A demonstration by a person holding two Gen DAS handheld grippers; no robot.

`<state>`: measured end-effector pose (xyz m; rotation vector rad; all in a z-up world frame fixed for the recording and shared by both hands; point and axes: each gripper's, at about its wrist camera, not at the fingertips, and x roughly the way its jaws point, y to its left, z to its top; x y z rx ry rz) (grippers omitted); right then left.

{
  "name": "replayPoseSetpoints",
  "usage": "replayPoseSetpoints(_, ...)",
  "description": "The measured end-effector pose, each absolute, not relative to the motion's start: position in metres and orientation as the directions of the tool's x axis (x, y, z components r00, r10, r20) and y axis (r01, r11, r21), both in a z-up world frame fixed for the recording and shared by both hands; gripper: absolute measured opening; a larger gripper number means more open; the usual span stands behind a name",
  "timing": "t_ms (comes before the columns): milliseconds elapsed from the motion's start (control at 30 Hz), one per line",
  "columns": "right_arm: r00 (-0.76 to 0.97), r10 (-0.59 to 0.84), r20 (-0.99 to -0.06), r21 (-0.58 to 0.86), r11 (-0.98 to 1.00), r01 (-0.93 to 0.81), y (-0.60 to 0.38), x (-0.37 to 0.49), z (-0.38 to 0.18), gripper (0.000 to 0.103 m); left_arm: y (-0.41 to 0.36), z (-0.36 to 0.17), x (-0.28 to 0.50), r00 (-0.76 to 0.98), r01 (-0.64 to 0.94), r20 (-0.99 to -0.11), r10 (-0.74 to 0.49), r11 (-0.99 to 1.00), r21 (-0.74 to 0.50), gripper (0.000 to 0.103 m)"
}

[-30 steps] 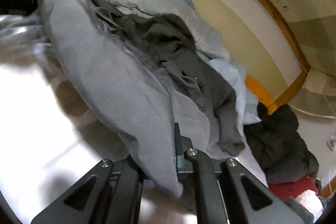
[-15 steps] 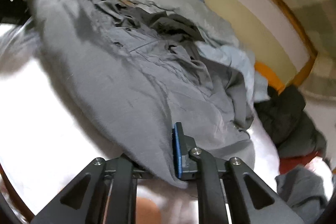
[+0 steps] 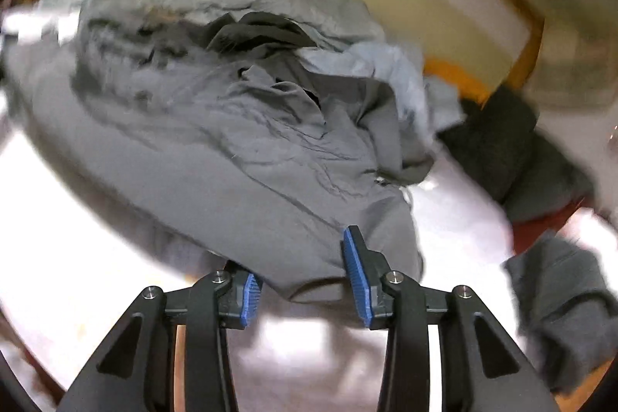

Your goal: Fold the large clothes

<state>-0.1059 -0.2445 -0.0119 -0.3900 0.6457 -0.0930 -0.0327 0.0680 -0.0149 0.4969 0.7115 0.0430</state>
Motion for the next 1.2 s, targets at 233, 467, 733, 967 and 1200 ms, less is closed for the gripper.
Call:
replayPoseSetpoints(233,0.810,-0.123,-0.573,-0.267,0.963,-0.042,-0.270,-0.068,0.024,0.040,0.074,0.012,0.022,0.766,0.097,-0.597,0.239,0.875,0.474,0.073)
replayPoseSetpoints(467,0.814,-0.133,-0.565,-0.272,0.962,-0.032,-0.277,0.006,0.036,0.041,0.097,0.006,0.101,0.690,-0.004,-0.666,0.285,0.921,0.390,0.073)
replayPoseSetpoints(733,0.841,-0.159,-0.517,-0.269,0.963,0.017,-0.288,0.032,0.026,0.059,0.113,-0.012,0.103,0.720,-0.029,-0.635,0.281,0.926,0.377,0.085)
replayPoseSetpoints(967,0.861,-0.138,-0.489,-0.202,0.979,0.042,-0.330,0.005,0.025,0.077,0.131,-0.014,0.113,0.687,-0.064,-0.669,0.283,0.941,0.332,0.091)
replayPoseSetpoints(1200,0.847,-0.081,-0.525,-0.090,0.995,0.040,-0.359,0.019,0.016,0.071,0.107,-0.024,0.119,0.724,-0.054,-0.595,0.349,0.889,0.456,0.033)
